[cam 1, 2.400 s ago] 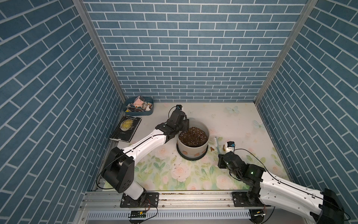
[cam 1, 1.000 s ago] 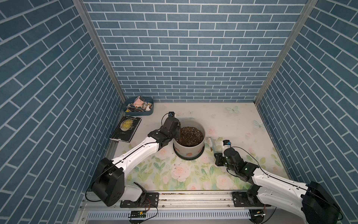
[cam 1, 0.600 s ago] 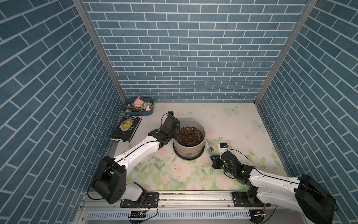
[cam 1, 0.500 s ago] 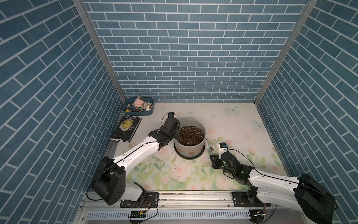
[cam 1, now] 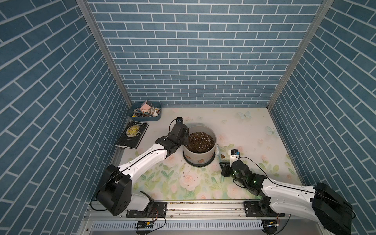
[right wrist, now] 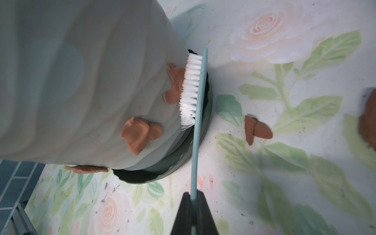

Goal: Scrub the dried mud off the ceramic pot
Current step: Brush off the soil from the pot.

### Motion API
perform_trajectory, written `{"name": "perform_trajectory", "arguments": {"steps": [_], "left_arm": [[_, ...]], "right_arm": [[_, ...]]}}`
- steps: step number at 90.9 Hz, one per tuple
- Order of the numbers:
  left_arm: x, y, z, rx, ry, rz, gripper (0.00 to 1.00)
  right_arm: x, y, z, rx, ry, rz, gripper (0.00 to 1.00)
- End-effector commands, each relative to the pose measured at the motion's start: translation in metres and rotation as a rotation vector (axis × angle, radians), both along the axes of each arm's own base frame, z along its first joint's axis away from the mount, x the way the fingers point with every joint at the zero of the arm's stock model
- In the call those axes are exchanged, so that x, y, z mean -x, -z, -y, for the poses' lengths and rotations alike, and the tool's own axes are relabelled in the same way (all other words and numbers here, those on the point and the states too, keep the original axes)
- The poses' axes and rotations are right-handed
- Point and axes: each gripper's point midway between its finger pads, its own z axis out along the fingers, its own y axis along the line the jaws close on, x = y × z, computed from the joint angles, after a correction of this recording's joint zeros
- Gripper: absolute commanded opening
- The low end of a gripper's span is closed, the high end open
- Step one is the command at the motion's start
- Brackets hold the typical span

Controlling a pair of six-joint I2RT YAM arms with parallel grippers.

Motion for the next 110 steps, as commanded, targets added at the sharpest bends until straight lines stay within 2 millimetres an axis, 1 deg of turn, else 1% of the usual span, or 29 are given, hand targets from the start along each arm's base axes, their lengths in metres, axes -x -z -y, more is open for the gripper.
{"name": "perform_trajectory", "arguments": {"steps": [1,6,15,30,45,51,56,61,64,72,79,83,85,90,98,102,105,110], "left_arm": [[0.007,0.007,0.002,0.037,0.005,-0.027,0.00],[0.007,0.008,0.003,0.038,0.005,-0.028,0.00],[0.008,0.010,0.002,0.033,0.003,-0.031,0.00],[0.008,0.010,0.001,0.030,0.001,-0.031,0.00],[0.008,0.009,0.002,0.035,0.003,-0.030,0.00],[0.008,0.009,0.000,0.031,-0.001,-0.031,0.00],[0.009,0.009,0.000,0.029,-0.001,-0.032,0.00],[0.009,0.010,-0.002,0.020,-0.008,-0.033,0.00],[0.009,0.010,-0.003,0.016,-0.009,-0.033,0.00],[0.009,0.009,-0.004,0.013,-0.015,-0.031,0.00],[0.010,0.008,-0.005,0.018,-0.019,-0.030,0.00],[0.010,0.008,-0.005,0.018,-0.022,-0.032,0.00],[0.011,0.008,-0.006,0.018,-0.023,-0.032,0.00],[0.011,0.008,-0.006,0.016,-0.025,-0.034,0.00],[0.011,0.007,-0.007,0.016,-0.028,-0.031,0.00],[0.011,0.006,-0.007,0.016,-0.028,-0.032,0.00],[0.011,0.005,-0.007,0.019,-0.029,-0.029,0.00],[0.010,0.003,-0.007,0.026,-0.030,-0.022,0.07]], "right_arm": [[-0.008,-0.039,-0.012,-0.112,0.011,0.073,0.00],[-0.008,-0.044,-0.011,-0.124,0.013,0.081,0.00],[-0.008,-0.043,-0.005,-0.115,0.034,0.075,0.00],[-0.009,-0.043,0.017,-0.085,0.093,0.079,0.00],[-0.011,-0.030,0.037,0.004,0.148,0.038,0.00],[-0.014,-0.027,0.055,0.102,0.208,0.030,0.00],[-0.015,-0.028,0.071,0.173,0.248,0.028,0.00],[-0.016,-0.028,0.083,0.212,0.272,0.019,0.00],[-0.017,-0.027,0.086,0.223,0.269,0.007,0.00],[-0.020,-0.012,0.087,0.235,0.230,-0.046,0.00],[-0.024,0.006,0.091,0.304,0.220,-0.095,0.00],[-0.026,0.011,0.095,0.348,0.228,-0.120,0.00],[-0.027,0.012,0.094,0.362,0.225,-0.125,0.00],[-0.031,0.006,0.090,0.360,0.209,-0.114,0.00],[-0.036,-0.019,0.079,0.297,0.180,-0.043,0.00],[-0.040,-0.025,0.083,0.294,0.204,-0.028,0.00],[-0.041,-0.019,0.089,0.330,0.219,-0.055,0.00],[-0.044,-0.007,0.096,0.384,0.229,-0.114,0.00]]}}
